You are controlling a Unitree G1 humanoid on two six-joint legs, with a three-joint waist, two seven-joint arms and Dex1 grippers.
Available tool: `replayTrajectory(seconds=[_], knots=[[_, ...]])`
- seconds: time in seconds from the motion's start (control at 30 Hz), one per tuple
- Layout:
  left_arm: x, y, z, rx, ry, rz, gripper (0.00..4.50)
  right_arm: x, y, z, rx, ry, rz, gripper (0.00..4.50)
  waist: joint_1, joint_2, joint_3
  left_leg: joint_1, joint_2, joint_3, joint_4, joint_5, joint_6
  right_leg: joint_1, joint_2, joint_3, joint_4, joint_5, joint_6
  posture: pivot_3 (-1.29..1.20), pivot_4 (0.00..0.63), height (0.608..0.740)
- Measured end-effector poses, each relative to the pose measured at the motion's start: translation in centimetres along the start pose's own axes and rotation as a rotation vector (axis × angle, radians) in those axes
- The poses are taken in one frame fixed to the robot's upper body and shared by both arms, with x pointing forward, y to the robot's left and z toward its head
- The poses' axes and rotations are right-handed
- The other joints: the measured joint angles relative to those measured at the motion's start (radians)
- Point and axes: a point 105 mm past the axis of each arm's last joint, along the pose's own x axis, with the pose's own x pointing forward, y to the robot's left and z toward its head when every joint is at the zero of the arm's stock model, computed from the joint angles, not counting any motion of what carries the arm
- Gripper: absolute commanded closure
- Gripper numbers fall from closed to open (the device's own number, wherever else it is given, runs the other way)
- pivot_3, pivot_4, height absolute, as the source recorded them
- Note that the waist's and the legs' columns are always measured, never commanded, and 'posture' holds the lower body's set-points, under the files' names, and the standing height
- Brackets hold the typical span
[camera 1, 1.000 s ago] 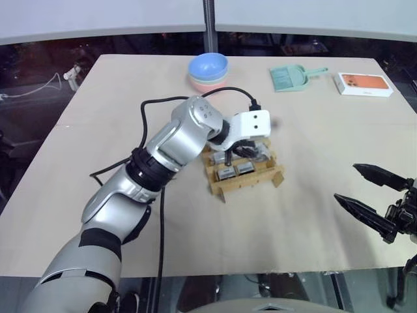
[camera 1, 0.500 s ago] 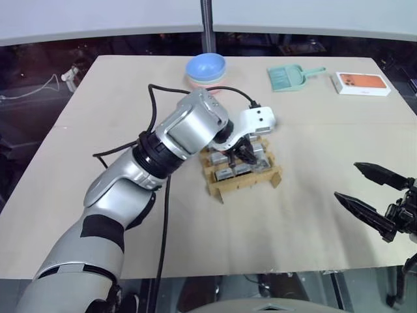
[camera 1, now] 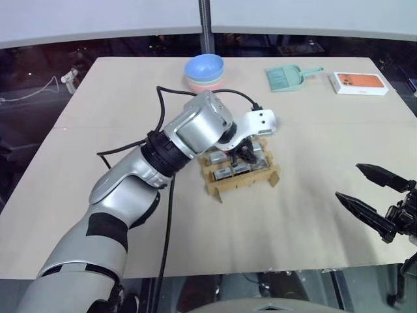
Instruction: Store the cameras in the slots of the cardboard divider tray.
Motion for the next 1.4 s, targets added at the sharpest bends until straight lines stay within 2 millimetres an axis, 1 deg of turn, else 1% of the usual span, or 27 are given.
replayTrajectory(seconds=[0.5, 0.57, 0.63, 0.67, 0.77, 1.07, 1.17, 1.27, 1.4], knots=[[0.7, 0.3, 0.6, 0.075, -0.024, 0.011, 3.87, 0.2, 0.1, 0.0, -0.001, -0.007, 0.006, 0.00, 0.008, 0.000, -0.001, 0.000, 0.000, -0.001, 0.003, 0.000, 0.000, 0.001, 0.000, 0.000, 0.001, 0.000, 0.000, 0.00, 0.150, 0.740], [0.7, 0.4, 0.6, 0.083, -0.027, 0.010, 2.86, 0.2, 0.1, -0.1, -0.001, -0.006, 0.007, 0.00, 0.008, 0.000, -0.001, 0.000, 0.000, -0.001, 0.004, 0.000, 0.000, 0.002, -0.001, 0.000, 0.001, 0.000, 0.000, 0.00, 0.150, 0.740], [0.7, 0.8, 0.0, 0.089, -0.008, 0.046, 2.03, 0.1, 0.1, -0.1, -0.001, -0.006, 0.006, 0.00, 0.006, 0.000, 0.000, -0.001, 0.000, -0.001, 0.006, 0.000, 0.000, 0.001, -0.001, 0.000, 0.002, 0.000, 0.000, 0.00, 0.150, 0.740], [0.7, 0.9, -0.3, 0.081, -0.002, 0.051, 1.52, 0.1, 0.1, -0.1, 0.001, -0.004, 0.006, 0.00, 0.005, 0.000, 0.000, -0.001, 0.000, -0.001, 0.006, 0.000, 0.000, 0.001, 0.000, 0.000, 0.002, 0.000, 0.000, 0.00, 0.150, 0.740], [0.9, 1.0, -0.3, 0.063, 0.004, 0.059, 0.19, 0.1, 0.1, -0.1, 0.001, -0.004, 0.004, 0.00, 0.005, 0.000, 0.000, -0.002, 0.000, -0.001, 0.006, 0.000, 0.000, 0.000, 0.000, 0.000, 0.002, 0.000, 0.000, 0.00, 0.150, 0.740], [0.9, 1.0, -0.1, 0.035, -0.004, 0.058, 0.19, 0.1, 0.1, -0.2, 0.002, -0.002, -0.001, 0.00, 0.005, 0.000, 0.000, -0.003, 0.000, -0.001, 0.005, 0.000, 0.000, 0.000, -0.001, 0.000, 0.002, -0.001, 0.001, 0.00, 0.150, 0.740], [0.3, 1.2, 0.2, 0.015, -0.045, 0.051, 0.19, 0.1, 0.1, -0.2, 0.003, -0.002, -0.003, 0.00, 0.005, 0.000, 0.000, -0.003, 0.000, -0.001, 0.005, 0.000, 0.000, 0.000, -0.001, 0.001, 0.002, -0.001, 0.001, 0.00, 0.150, 0.740], [-0.9, 1.2, 0.6, -0.009, -0.114, 0.029, 0.19, 0.1, 0.1, -0.1, 0.001, 0.000, 0.001, 0.00, 0.004, 0.000, 0.001, -0.004, 0.000, -0.001, 0.005, 0.000, 0.000, -0.001, -0.001, 0.001, 0.002, -0.001, 0.001, 0.00, 0.150, 0.740], [-4.0, 0.9, 1.5, -0.044, -0.293, -0.011, 0.19, 0.1, 0.1, -0.1, -0.002, 0.012, 0.020, 0.00, 0.003, 0.000, 0.001, -0.004, 0.001, 0.000, 0.005, 0.000, 0.000, -0.001, -0.001, 0.001, 0.002, -0.001, 0.001, 0.00, 0.150, 0.740]])
